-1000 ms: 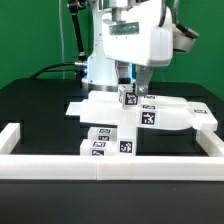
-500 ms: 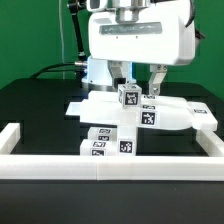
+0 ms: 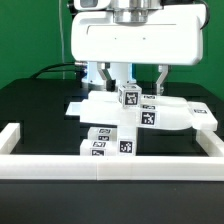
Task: Assemble chair
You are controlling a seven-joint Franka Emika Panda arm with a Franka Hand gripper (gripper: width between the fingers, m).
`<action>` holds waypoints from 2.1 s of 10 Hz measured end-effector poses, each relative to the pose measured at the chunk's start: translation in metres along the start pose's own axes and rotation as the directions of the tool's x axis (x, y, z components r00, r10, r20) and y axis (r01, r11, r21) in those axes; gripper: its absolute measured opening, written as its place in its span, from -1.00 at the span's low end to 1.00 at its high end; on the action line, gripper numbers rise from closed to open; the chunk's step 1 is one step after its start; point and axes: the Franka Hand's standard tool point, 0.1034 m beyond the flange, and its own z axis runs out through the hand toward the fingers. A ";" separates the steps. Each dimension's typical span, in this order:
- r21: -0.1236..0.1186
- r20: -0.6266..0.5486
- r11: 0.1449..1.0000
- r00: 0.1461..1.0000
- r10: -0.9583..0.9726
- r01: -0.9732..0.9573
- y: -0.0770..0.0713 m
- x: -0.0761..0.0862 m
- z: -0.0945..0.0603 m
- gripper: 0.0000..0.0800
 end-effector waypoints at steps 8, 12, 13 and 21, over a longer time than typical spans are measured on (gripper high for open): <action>-0.023 0.001 0.901 0.901 -0.434 0.434 0.003 0.003 -0.002 0.31; -0.023 0.000 0.911 0.911 -0.412 0.412 0.004 0.003 -0.002 -0.29; -0.022 -0.001 0.922 0.922 -0.387 0.387 0.004 0.003 -0.001 -0.29; -0.010 -0.013 0.983 0.983 0.185 -0.185 0.005 0.004 -0.002 -0.28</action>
Offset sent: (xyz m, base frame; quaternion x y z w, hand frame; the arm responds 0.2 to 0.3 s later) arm -0.0007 0.0025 0.0032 0.0076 -0.0040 -0.2030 0.9791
